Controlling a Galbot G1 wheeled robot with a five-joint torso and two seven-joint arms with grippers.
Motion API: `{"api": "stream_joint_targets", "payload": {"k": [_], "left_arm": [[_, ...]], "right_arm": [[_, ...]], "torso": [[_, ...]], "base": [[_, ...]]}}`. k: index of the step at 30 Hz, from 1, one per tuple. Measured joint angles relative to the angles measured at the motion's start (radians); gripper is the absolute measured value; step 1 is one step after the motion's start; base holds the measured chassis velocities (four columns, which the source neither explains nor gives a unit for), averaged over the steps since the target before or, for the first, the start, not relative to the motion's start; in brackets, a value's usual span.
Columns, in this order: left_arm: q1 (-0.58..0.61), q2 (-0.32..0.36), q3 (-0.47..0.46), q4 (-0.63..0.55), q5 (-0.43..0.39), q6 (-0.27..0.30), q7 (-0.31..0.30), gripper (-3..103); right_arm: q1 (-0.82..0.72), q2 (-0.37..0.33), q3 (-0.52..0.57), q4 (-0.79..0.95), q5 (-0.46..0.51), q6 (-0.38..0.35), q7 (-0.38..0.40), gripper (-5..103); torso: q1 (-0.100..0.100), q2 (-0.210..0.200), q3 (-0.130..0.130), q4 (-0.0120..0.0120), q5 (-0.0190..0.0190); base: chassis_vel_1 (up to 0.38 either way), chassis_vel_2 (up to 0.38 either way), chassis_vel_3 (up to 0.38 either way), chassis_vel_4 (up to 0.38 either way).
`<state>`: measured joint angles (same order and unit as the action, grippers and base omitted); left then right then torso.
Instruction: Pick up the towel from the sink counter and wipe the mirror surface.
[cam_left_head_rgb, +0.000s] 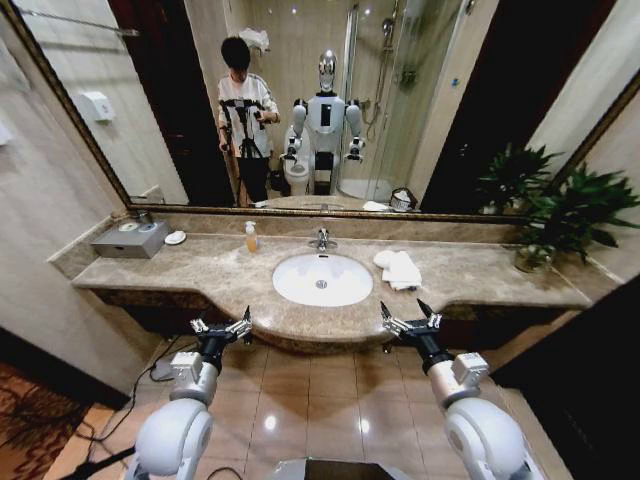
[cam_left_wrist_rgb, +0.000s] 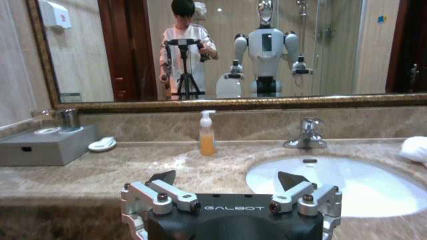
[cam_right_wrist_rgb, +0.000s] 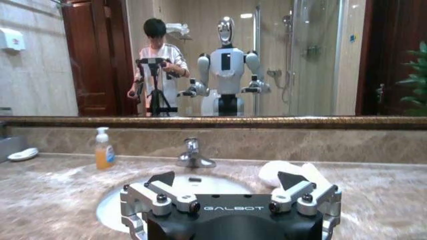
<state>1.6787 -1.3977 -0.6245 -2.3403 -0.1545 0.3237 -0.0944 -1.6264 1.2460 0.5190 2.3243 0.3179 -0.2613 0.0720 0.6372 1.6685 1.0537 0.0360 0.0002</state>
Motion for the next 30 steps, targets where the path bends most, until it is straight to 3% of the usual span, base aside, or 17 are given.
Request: {"api": "stream_joint_targets", "payload": {"k": [14, 15, 20, 30], "left_arm": [[0.000, 0.000, 0.000, 0.000, 0.000, 0.000, 0.000, 100], [0.000, 0.000, 0.000, 0.000, 0.000, 0.000, 0.000, 100], [0.000, 0.000, 0.000, 0.000, 0.000, 0.000, 0.000, 100], [0.000, 0.000, 0.000, 0.000, 0.000, 0.000, 0.000, 100]], "right_arm": [[-0.034, 0.009, -0.002, -0.008, -0.004, 0.017, -0.005, 100], [-0.032, 0.009, -0.005, -0.011, -0.006, 0.017, -0.005, 100], [-0.023, 0.010, -0.020, -0.028, -0.014, 0.035, -0.005, 100], [-0.006, 0.019, -0.029, -0.081, -0.018, 0.080, -0.020, 100]], "torso": [[0.000, 0.000, 0.000, 0.0000, 0.0001], [0.000, 0.000, 0.000, 0.0000, -0.0015], [0.000, 0.000, 0.000, -0.0001, -0.0001], [0.001, 0.000, 0.000, 0.0000, -0.0001]], "base": [[0.219, -0.224, -0.229, 0.226], [0.236, -0.207, -0.219, 0.220], [0.209, -0.202, -0.202, 0.204], [0.043, -0.062, -0.065, 0.055]]}}
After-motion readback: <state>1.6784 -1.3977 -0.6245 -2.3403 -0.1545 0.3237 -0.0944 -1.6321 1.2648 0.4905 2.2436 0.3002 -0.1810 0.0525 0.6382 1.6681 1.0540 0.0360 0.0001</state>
